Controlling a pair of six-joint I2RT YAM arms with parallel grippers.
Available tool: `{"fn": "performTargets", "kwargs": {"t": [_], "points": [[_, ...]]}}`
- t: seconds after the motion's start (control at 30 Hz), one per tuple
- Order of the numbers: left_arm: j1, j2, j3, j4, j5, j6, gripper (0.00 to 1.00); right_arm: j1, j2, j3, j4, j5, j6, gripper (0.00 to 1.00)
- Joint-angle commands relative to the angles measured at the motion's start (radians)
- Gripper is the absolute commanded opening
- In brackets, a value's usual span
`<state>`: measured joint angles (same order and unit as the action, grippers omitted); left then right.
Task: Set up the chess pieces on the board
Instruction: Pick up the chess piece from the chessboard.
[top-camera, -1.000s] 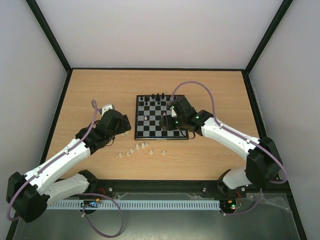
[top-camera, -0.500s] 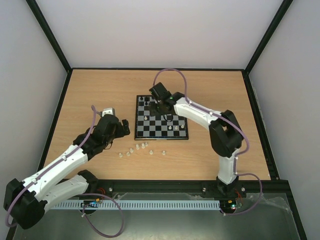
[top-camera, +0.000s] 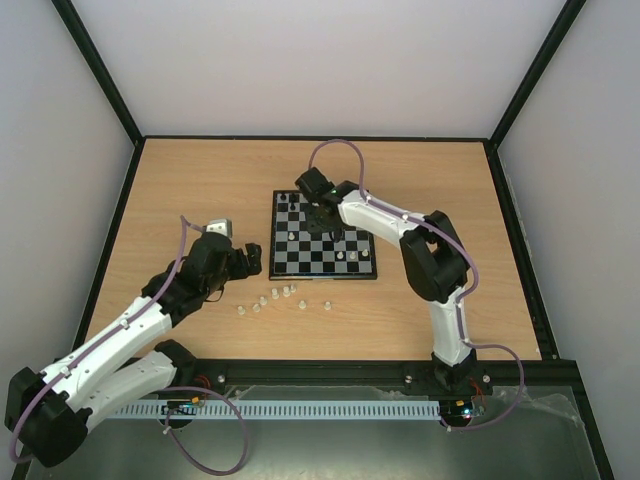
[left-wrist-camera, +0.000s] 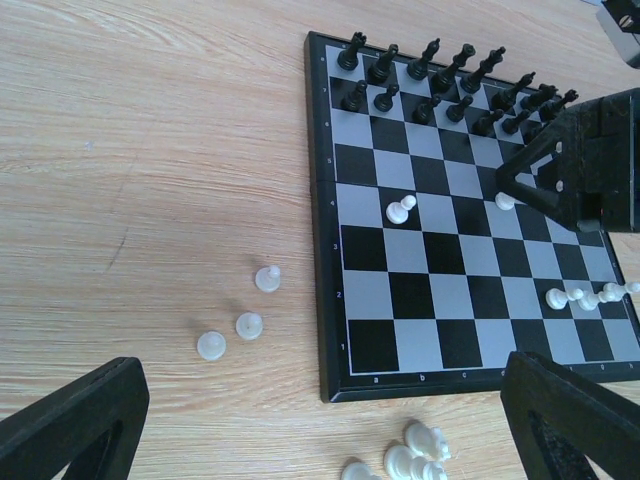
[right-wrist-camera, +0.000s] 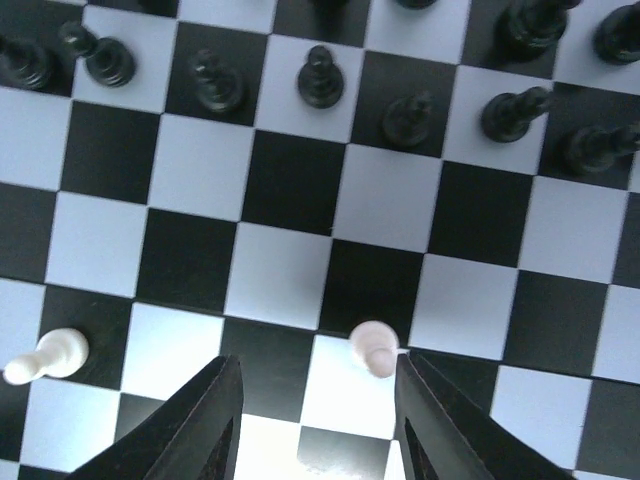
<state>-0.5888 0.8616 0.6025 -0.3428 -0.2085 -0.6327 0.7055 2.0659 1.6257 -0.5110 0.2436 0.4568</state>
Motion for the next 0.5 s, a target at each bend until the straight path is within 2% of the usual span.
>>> {"fn": "performTargets", "kwargs": {"t": [0.0, 0.47], "points": [[0.005, -0.015, -0.015, 0.024, 0.023, 0.015, 1.00, -0.028, -0.003, -0.010, -0.056, 0.005, 0.006, 0.42], [0.005, -0.018, -0.016, 0.015, 0.006, 0.003, 0.99, -0.052, 0.026, -0.032, -0.021, -0.059, -0.015, 0.32]]}}
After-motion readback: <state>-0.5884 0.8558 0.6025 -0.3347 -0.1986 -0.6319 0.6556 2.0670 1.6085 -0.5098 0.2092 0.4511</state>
